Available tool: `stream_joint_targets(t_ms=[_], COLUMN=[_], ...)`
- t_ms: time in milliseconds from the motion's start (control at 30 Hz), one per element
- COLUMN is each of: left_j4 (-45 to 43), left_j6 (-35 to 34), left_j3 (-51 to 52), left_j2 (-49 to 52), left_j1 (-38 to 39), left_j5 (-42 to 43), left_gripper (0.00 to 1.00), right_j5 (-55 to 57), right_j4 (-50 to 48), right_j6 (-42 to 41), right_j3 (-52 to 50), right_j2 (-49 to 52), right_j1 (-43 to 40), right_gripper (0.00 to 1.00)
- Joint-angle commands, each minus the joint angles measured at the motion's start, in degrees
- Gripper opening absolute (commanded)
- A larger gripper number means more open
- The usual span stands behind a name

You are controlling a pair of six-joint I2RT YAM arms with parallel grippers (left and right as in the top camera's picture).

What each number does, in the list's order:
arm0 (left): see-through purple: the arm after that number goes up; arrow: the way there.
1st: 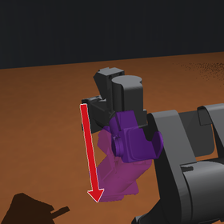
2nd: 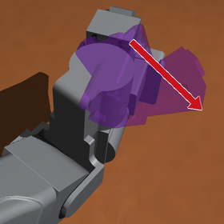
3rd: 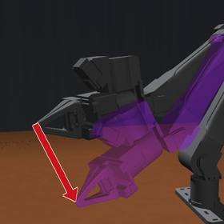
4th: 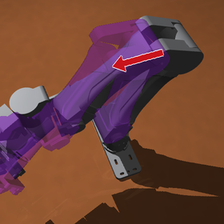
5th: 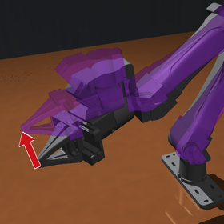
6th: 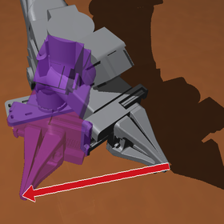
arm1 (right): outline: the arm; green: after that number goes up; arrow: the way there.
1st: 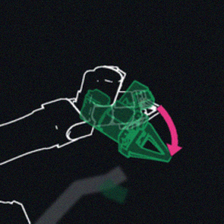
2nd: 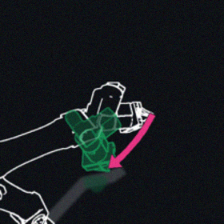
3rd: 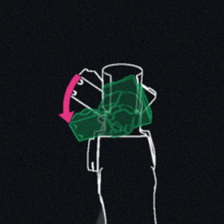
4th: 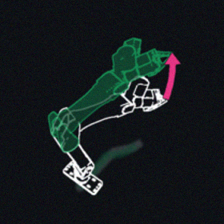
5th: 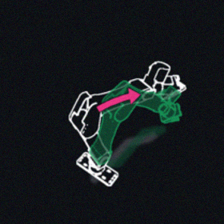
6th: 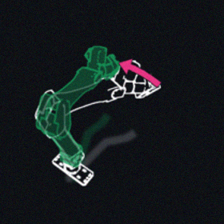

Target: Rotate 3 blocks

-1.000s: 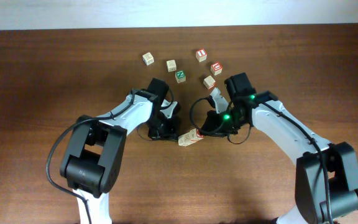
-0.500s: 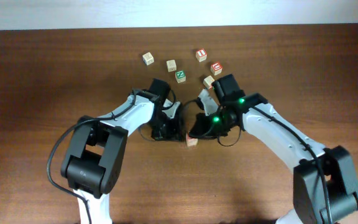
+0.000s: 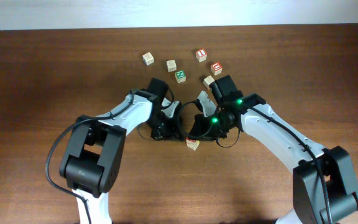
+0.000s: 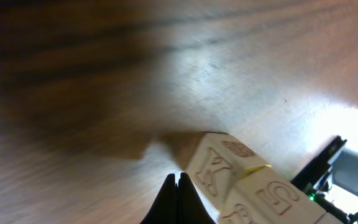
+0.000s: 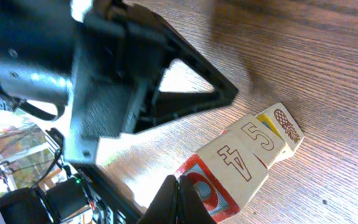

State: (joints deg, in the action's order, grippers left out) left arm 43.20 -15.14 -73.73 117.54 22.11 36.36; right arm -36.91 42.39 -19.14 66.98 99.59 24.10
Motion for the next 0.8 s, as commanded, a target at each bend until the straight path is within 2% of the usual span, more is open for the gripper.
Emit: stream_joint_targets(t_ms=[0,200,300,367,533,633,767], left_j4=[-0.09,-0.09,-0.09,-0.11,0.13,5.29,10.95], left_j6=[-1.62,-1.99,-1.99,-1.97,-1.9,0.52,1.99], left_j3=[-1.51,-2.56,-2.56,-2.56,-3.3,-10.27,-20.48], left_j2=[-0.24,-0.24,-0.24,-0.24,-0.26,-3.98,-16.94], left_j1=[-2.01,-2.32,-2.32,-2.32,-2.93,-4.92,-5.66], left_j5=[-1.88,-3.19,-3.19,-3.19,-3.26,-9.99,-27.82], left_gripper=[0.0,0.0,0.0,0.0,0.0,0.0,0.0], right_j5=[6.97,6.19,5.92,6.12,6.14,10.86,24.92], right_j4=[0.46,2.12,5.38,7.48,10.38,19.17,32.24], right_j6=[-2.86,-3.89,-3.85,-3.65,-3.04,1.27,4.37], right_j3=[-0.52,0.9,5.2,8.02,11.47,19.61,35.1], right_j2=[1.16,1.03,0.72,0.72,0.72,-0.94,-6.49], right_j1=[-0.17,-2.47,-2.47,-2.47,-2.54,-4.39,-5.9], right_gripper=[0.04,0.06,0.21,0.25,0.25,0.27,0.34])
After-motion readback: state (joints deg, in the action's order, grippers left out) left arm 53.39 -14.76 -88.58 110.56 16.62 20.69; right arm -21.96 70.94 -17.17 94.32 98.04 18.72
